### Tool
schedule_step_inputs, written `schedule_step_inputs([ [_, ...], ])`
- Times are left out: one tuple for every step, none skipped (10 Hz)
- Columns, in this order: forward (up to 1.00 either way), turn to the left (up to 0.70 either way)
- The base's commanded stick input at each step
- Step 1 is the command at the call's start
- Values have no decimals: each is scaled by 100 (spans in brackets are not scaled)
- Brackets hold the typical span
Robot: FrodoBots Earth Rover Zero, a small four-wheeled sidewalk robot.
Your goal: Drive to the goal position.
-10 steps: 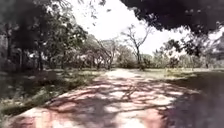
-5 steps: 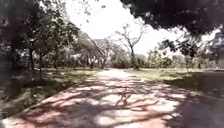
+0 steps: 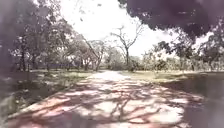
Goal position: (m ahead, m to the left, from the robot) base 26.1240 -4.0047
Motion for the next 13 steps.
schedule_step_inputs([
  [70,0],
  [70,0],
  [70,0],
  [70,0],
  [70,0],
  [70,0],
  [70,0],
  [70,0],
  [70,0],
  [70,0],
  [70,0],
  [70,0],
  [70,0],
])
